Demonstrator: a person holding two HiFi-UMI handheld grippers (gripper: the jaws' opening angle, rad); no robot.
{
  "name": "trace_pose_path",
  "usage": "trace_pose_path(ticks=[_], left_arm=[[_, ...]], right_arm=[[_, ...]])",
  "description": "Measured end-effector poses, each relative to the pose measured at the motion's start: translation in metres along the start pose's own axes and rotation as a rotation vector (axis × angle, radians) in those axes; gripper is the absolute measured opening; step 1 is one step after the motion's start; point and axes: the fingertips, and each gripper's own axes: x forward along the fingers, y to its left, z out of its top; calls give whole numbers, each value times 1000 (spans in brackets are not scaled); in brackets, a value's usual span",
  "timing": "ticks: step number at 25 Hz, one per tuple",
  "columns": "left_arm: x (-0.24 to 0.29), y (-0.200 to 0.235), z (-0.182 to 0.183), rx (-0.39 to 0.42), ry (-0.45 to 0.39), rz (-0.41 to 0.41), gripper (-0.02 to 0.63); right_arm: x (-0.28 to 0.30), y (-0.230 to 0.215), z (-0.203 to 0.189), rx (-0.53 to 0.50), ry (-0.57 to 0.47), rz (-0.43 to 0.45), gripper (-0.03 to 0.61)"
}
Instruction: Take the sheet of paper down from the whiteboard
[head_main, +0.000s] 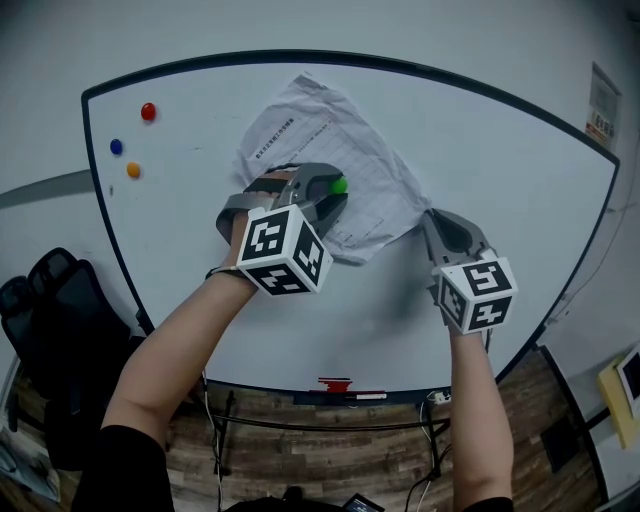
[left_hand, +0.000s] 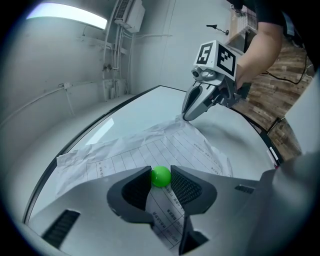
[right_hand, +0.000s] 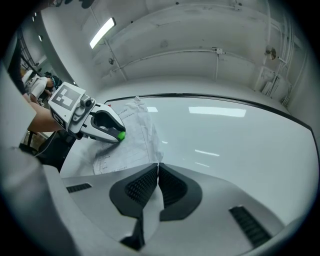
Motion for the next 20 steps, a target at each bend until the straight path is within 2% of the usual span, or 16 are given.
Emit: trace_pose_path(ticks=[6,9,14,20], left_arm=[[-2,5,-4,-16,0,-1,132],[-8,8,2,-32,-26,4,132],[-22,19,27,-8,-77,39,132],[-10,18,32,33,-50,10,132]], right_arm=[[-3,-2,2,2,-5,-7,18],[-6,-4,-2,8,7,-7,18],[-13,0,-10,-3,41,10,18],[-17,12,-13,-8,55,33,18]])
